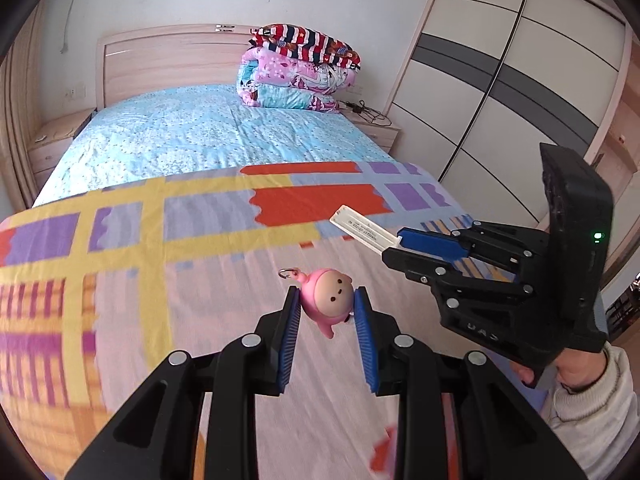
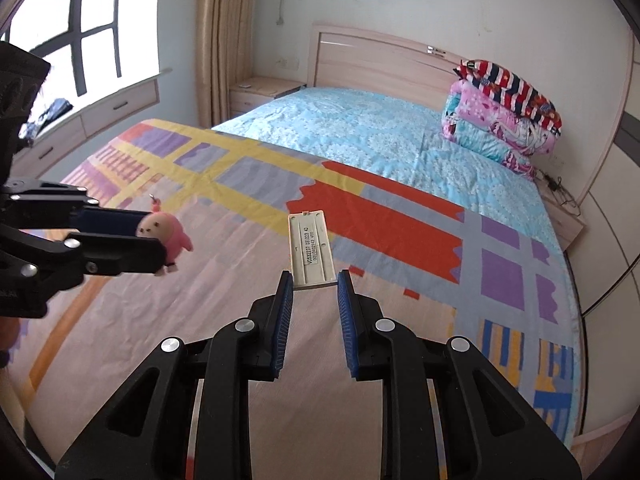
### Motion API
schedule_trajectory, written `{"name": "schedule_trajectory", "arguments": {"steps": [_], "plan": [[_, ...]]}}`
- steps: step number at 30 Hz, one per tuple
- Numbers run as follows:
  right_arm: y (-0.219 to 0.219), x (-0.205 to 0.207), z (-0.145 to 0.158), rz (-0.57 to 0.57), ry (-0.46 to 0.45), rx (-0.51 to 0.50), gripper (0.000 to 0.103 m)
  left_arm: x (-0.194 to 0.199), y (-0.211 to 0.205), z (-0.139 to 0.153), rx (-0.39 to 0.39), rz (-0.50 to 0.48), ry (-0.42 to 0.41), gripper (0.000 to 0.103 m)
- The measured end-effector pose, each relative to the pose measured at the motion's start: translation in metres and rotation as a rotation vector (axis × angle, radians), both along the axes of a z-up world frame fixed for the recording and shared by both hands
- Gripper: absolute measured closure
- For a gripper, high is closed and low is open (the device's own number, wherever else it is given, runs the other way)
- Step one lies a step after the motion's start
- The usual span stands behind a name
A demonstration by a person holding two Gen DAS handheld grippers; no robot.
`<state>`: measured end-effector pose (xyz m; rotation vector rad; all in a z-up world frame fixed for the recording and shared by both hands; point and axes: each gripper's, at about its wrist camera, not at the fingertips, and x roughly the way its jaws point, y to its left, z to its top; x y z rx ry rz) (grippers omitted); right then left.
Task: Collect trash
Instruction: 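Carry the pink toy and white card down over the black bin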
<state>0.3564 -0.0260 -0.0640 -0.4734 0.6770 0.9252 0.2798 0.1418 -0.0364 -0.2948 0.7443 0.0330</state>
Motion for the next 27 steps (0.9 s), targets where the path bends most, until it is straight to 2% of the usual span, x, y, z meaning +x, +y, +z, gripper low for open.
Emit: {"name": "schedule_trajectory", "arguments": {"steps": [6, 12, 22, 27], "plan": [[-0.024, -0.030, 0.016, 0.008, -0.010, 0.029, 0.080, -0.043, -0.020, 0.019, 0.056, 0.022, -0.020, 0.076], [-0.046, -0.065, 0.031, 0.018, -0.059, 0.019, 0.080, -0.080, -0.036, 0.027, 0.066, 0.020, -0.022, 0.076], [-0.096, -0.127, 0.052, 0.030, -0.062, 0.059, 0.080, -0.140, -0.068, 0.031, 0.064, -0.026, -0.019, 0.076], [-0.114, -0.157, 0.054, 0.038, -0.070, 0.069, 0.080, -0.171, -0.084, 0.022, 0.077, -0.035, -0.011, 0.076]]}}
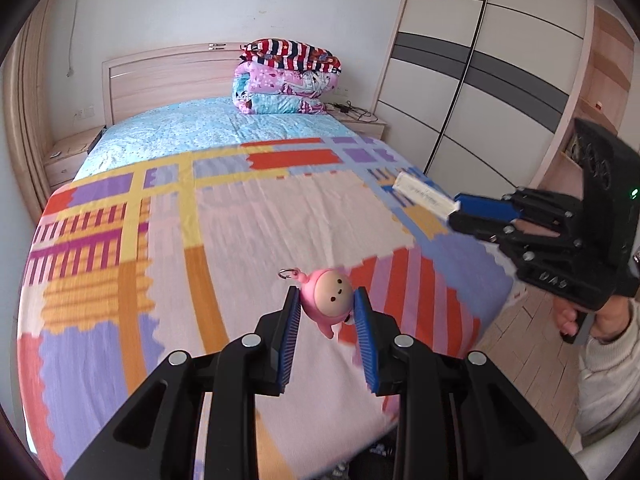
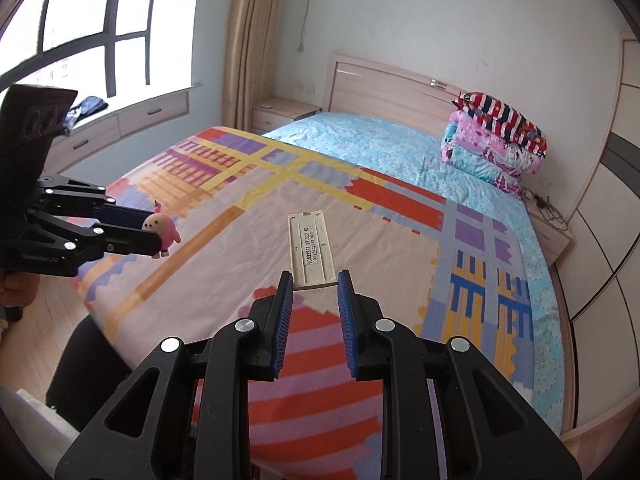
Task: Collect trash
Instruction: 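Carry the pink toy and white card down over the black bin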
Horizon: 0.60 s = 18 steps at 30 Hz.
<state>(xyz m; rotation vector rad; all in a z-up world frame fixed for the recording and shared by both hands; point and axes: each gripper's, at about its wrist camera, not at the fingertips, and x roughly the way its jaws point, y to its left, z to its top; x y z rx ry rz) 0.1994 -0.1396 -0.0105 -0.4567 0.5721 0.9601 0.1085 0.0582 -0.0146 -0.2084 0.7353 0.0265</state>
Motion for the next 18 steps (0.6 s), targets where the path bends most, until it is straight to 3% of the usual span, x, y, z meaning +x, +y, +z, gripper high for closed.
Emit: {"name": "schedule_trajectory", "arguments": {"steps": [18], "plan": [[-0.037, -0.102, -0.030, 0.084, 0.094, -0.006, 0.080, -0.069, -0.049, -0.037, -0.006, -0.097, 0.058, 0.076]]}}
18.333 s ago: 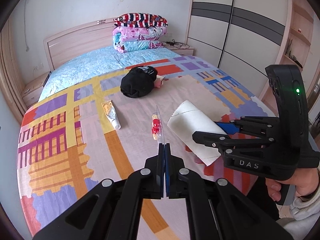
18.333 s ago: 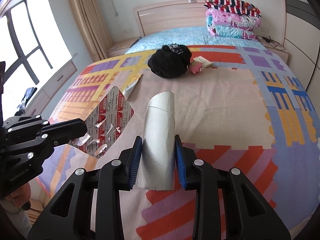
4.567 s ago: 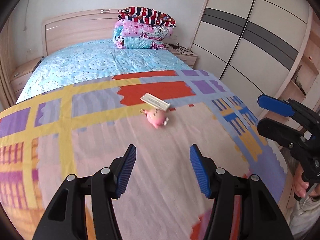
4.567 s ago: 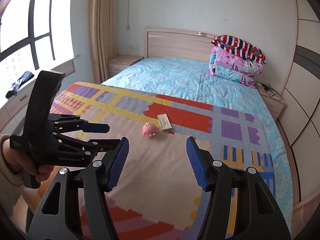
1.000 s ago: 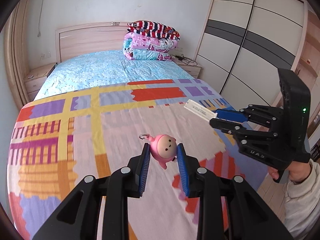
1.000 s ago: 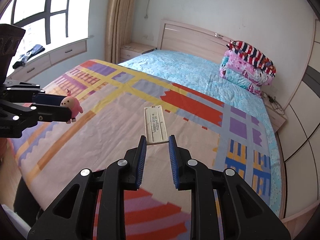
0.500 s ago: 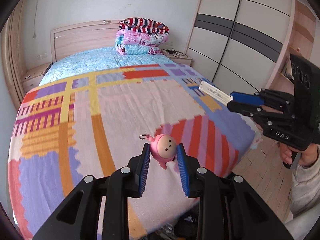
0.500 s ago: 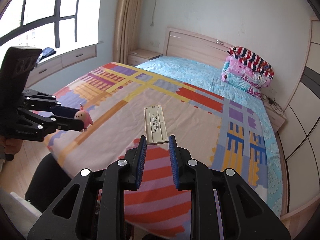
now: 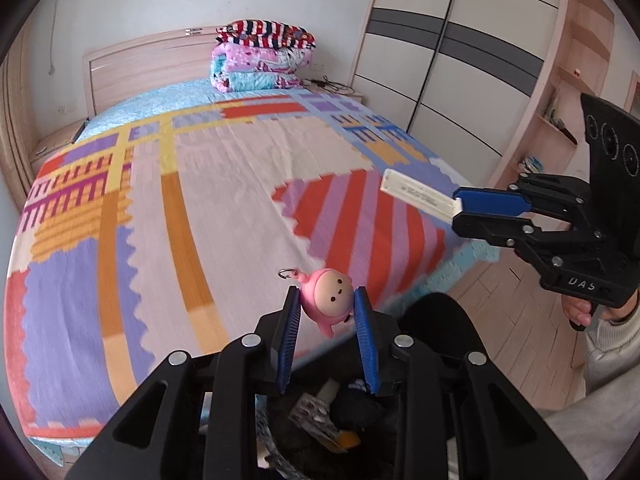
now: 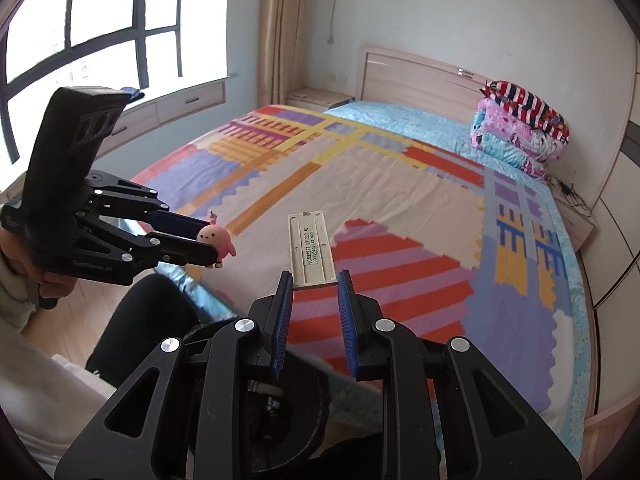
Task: Collect trash
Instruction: 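Carry the pink toy and white card down over the black bin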
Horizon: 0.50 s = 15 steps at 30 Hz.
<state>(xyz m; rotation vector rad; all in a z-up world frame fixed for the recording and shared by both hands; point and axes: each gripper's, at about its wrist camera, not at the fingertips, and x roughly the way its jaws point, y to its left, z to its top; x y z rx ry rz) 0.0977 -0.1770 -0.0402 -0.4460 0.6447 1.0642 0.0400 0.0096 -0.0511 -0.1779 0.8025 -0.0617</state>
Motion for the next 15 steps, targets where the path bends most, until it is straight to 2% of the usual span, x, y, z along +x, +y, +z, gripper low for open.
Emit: {"name": "schedule_trajectory", "arguments": {"steps": [5, 15], "plan": [[-0.005, -0.013, -0.021, 0.002, 0.052, -0.026, 0.080, -0.012, -0.011, -0.020, -0.020, -0.024, 0.041, 0.076], [-0.009, -0.032, -0.079, 0.013, 0.181, -0.124, 0.080, -0.019, -0.024, -0.089, -0.093, -0.052, 0.196, 0.076]]}}
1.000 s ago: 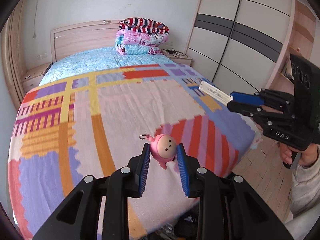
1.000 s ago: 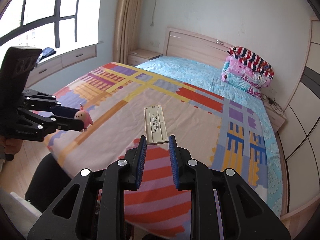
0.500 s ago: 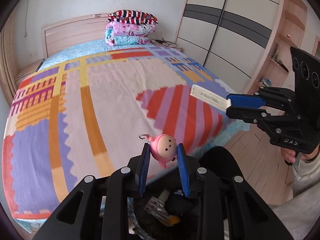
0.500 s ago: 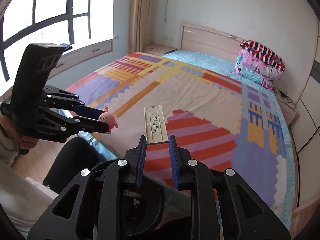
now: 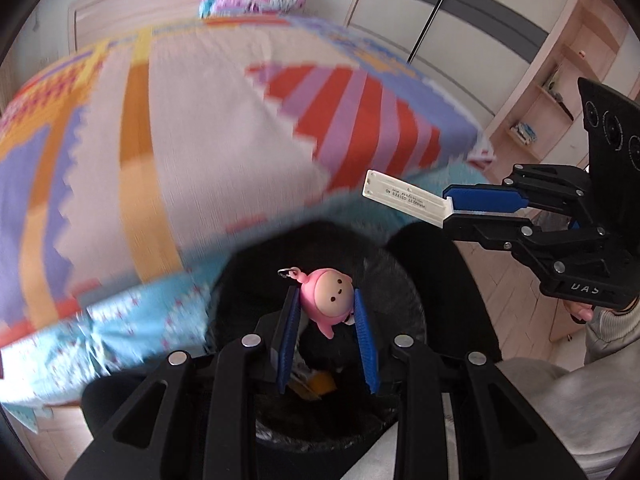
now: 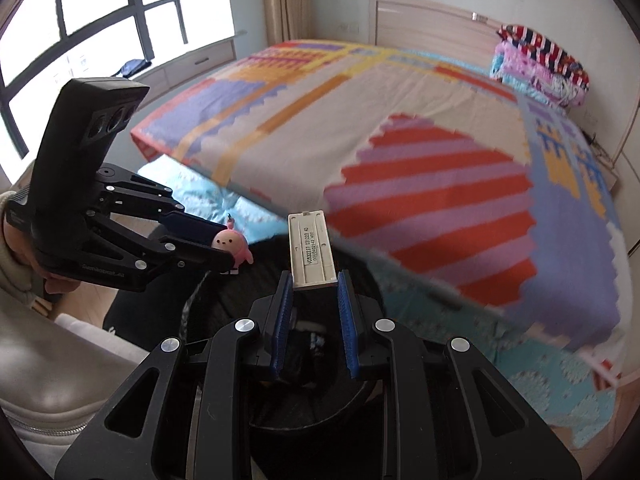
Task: Collect trash
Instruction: 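Carry the pink toy and white card down over the black bin, then open both tools to drop the pink toy and card into the bin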
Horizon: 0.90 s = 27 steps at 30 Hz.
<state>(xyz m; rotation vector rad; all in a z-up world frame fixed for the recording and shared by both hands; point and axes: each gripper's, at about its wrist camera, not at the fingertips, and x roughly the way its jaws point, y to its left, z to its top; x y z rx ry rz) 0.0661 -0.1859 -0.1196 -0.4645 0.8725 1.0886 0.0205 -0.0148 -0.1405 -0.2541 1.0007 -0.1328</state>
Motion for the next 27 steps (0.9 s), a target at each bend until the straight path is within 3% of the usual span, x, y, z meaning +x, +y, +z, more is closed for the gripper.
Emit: {"name": "schedule_trajectory", "arguments": {"steps": [10, 14, 22, 27], "plan": [[0.011, 0.002, -0.065, -0.022, 0.104, -0.115, 0.080, 0.000, 0.002, -0.065, -0.050, 0.031, 0.148, 0.076], [0.016, 0.003, -0.082, -0.027, 0.143, -0.137, 0.080, 0.005, -0.001, -0.079, -0.028, 0.048, 0.166, 0.076], [0.032, 0.009, -0.101, -0.040, 0.174, -0.156, 0.080, 0.009, 0.004, -0.097, -0.052, 0.069, 0.193, 0.076], [0.036, 0.008, -0.098, -0.031, 0.192, -0.134, 0.079, 0.010, 0.003, -0.097, -0.071, 0.067, 0.194, 0.074]]}}
